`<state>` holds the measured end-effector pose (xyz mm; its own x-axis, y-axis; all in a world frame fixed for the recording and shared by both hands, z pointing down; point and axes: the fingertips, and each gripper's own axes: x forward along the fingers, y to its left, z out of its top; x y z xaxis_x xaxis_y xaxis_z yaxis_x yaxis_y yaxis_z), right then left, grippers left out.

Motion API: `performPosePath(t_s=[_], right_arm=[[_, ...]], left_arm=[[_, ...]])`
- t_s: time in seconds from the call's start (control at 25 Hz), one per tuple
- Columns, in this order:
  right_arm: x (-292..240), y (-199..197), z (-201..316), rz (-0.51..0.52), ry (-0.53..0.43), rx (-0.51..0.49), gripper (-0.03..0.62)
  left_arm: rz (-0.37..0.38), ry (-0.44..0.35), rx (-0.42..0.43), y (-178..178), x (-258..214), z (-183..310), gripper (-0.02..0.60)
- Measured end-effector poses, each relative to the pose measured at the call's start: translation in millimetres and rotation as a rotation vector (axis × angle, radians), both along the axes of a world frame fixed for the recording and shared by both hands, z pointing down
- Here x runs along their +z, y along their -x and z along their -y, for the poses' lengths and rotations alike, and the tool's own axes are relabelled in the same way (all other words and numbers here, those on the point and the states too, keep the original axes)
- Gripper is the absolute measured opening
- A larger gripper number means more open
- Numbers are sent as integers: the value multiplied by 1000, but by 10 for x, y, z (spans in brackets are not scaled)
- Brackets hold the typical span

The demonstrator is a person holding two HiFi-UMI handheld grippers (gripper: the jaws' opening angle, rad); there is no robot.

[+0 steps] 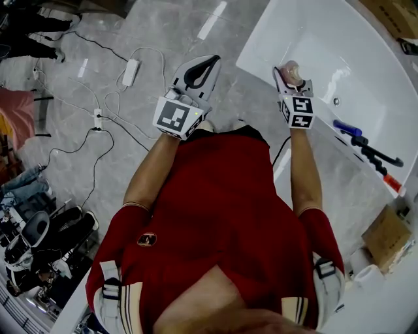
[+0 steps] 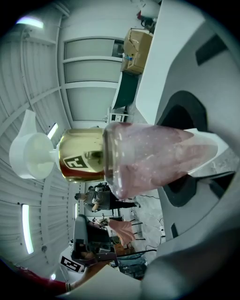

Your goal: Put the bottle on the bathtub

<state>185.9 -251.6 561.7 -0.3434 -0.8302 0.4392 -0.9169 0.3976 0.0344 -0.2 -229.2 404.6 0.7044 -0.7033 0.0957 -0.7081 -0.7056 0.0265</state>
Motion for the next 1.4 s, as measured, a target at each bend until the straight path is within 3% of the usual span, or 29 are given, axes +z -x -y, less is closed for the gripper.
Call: performPosePath(t_s=[0.72, 1.4], right_arm=[[806, -42, 97, -39, 85, -28, 219], [955, -33, 164, 8, 57, -14, 227]], left_arm=[[45, -19, -17, -60, 172, 1, 8], [67, -25, -6, -65, 315, -88, 8]])
